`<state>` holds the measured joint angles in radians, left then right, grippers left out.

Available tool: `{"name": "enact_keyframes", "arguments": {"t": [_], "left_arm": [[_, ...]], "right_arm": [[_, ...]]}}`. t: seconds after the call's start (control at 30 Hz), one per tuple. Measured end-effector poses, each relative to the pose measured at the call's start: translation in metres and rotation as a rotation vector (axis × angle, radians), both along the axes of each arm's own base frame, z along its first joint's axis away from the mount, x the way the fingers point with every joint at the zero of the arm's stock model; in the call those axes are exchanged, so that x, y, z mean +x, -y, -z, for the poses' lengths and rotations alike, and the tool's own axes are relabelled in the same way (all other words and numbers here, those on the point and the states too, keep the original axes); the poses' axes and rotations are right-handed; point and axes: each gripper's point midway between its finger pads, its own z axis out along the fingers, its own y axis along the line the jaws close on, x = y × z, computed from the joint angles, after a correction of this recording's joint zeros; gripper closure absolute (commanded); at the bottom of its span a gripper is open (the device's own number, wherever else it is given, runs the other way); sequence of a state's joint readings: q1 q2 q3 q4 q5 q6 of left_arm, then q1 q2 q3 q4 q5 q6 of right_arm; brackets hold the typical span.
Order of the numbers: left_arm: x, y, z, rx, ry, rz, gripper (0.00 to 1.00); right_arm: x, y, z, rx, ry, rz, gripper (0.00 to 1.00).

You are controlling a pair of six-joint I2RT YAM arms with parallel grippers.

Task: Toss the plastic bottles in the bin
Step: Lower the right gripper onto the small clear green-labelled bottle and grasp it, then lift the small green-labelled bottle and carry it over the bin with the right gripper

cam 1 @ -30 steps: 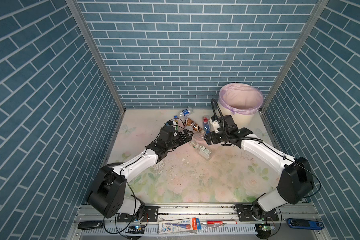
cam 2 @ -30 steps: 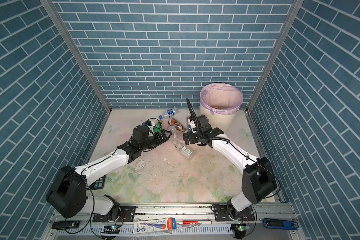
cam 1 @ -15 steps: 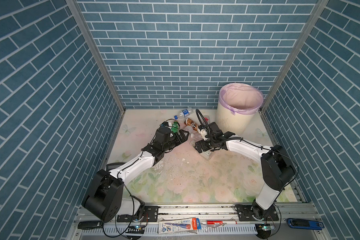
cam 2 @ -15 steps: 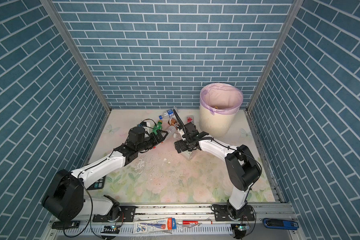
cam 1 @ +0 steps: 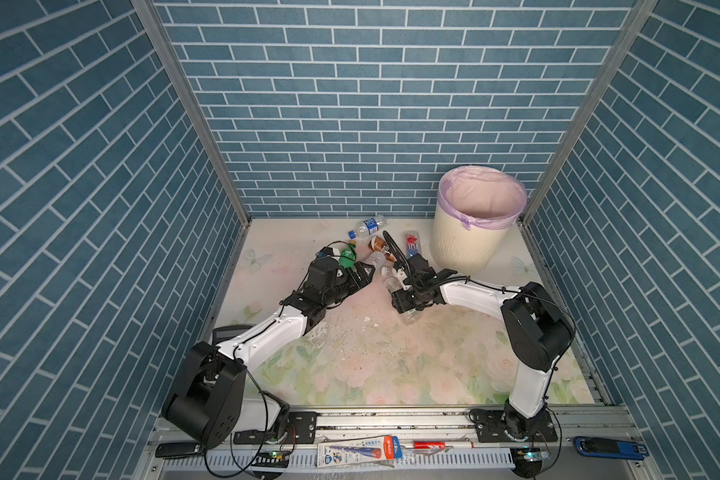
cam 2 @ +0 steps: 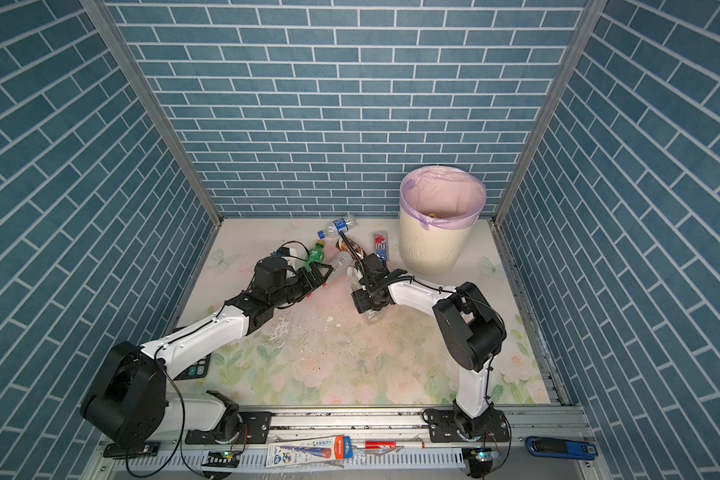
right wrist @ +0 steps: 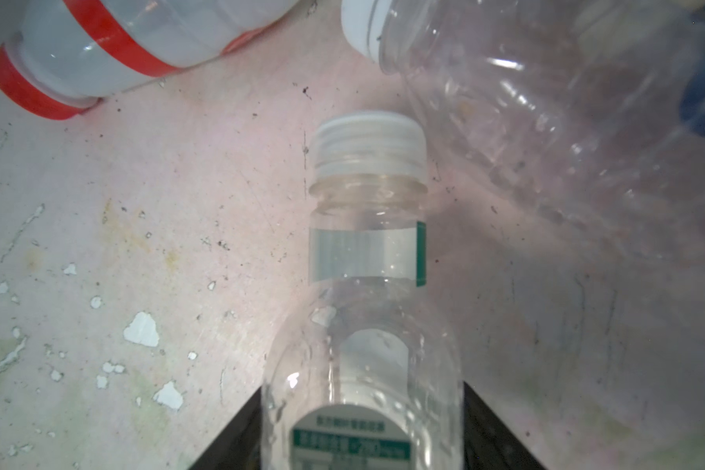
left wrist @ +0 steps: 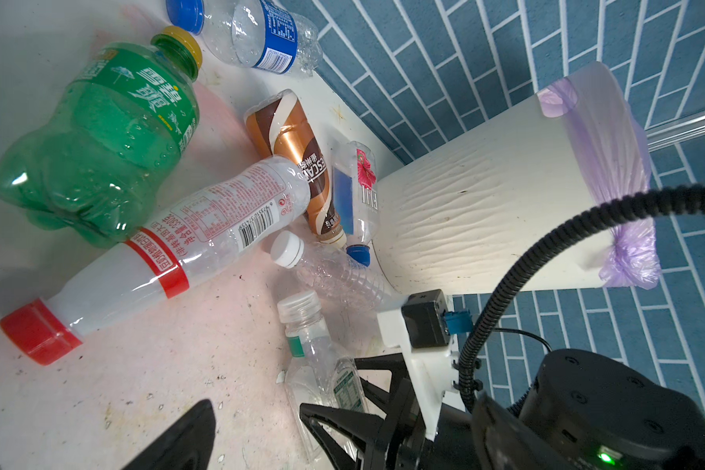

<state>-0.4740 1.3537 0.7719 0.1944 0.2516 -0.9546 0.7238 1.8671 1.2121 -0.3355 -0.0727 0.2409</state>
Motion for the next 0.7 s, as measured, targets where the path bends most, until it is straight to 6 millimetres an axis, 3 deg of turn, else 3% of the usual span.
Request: {"name": "enact_keyframes", "arguments": {"t": [0.2,0.53,0.7], "left_arm": [[0.0,0.0,0.0,0.0,0.0,0.0,0.01],[0.0,-0.001,-0.001,0.001,0.002,-0.004,0.01],[0.002,0.0,-0.014,0.003,0.031,0.002,0.01]], "right_arm": [[0.001,-0.001,0.001,-0.004,0.01,-0.002,0.59],[-0.001,0.0,0.0,-0.008,0.005,-0.01,0.66],[-0.007,0.005,-0.009,-0.024,-0.012,-0.012,0.69]]}}
